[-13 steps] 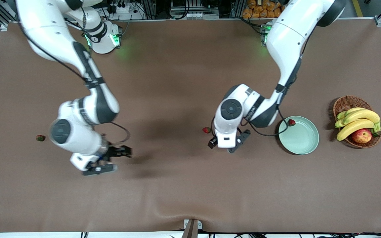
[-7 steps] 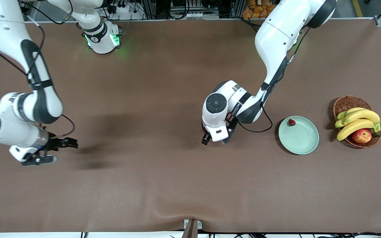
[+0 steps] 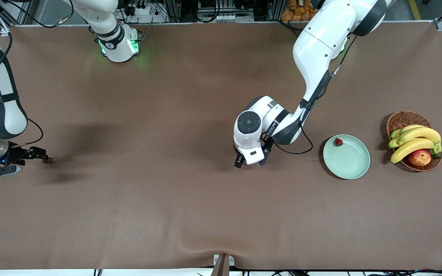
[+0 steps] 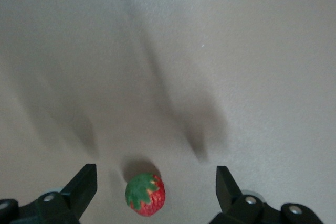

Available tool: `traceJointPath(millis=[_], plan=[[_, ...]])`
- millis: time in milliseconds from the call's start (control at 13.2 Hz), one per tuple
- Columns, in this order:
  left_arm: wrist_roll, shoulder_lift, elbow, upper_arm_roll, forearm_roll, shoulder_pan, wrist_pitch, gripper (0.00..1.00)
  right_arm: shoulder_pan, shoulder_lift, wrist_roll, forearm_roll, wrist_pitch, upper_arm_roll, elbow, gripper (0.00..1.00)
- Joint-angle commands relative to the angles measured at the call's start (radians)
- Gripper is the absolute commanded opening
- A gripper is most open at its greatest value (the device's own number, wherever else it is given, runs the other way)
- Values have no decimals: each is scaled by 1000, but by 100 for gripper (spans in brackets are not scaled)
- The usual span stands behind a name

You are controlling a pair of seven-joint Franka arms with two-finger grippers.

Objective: Collect all strawberries into plate
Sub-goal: 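Reach the left gripper to the strawberry while the right gripper reaches another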

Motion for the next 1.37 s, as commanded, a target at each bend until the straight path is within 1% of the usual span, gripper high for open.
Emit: traceJointPath(millis=[0,228,304,380,532,608,684,836,988,1140,1292], plan=[[-20,33,25,6,0,-20,16,95,-47,-9,-156,-40,158,21,-115,100],[-20,42,28,6,-4,-26,30,78,-50,3,-267,-106,165,23,-117,100],[-19,44,28,6,-4,-26,30,66,-50,6,-296,-123,165,23,-117,100],[-20,44,28,6,-4,-26,31,40,-52,14,-340,-135,167,23,-114,100],[-11,44,28,6,-4,-26,31,6,-53,34,-406,-140,182,23,-107,100],[-3,44,28,6,-2,-26,31,0,-53,43,-435,-140,203,23,-107,100],[-2,36,26,6,-4,-18,33,0,-56,57,-474,-140,223,23,-107,100],[64,-2,25,-12,-10,57,41,0,-63,80,-517,-140,258,23,-107,100],[147,-52,14,-24,-13,123,19,0,-64,101,-560,-140,271,23,-94,100],[278,-92,12,-38,-13,192,-74,0,-75,114,-575,-140,271,23,-83,100],[423,-161,-37,-38,-13,267,-136,0,-78,115,-577,-139,269,23,-83,100]])
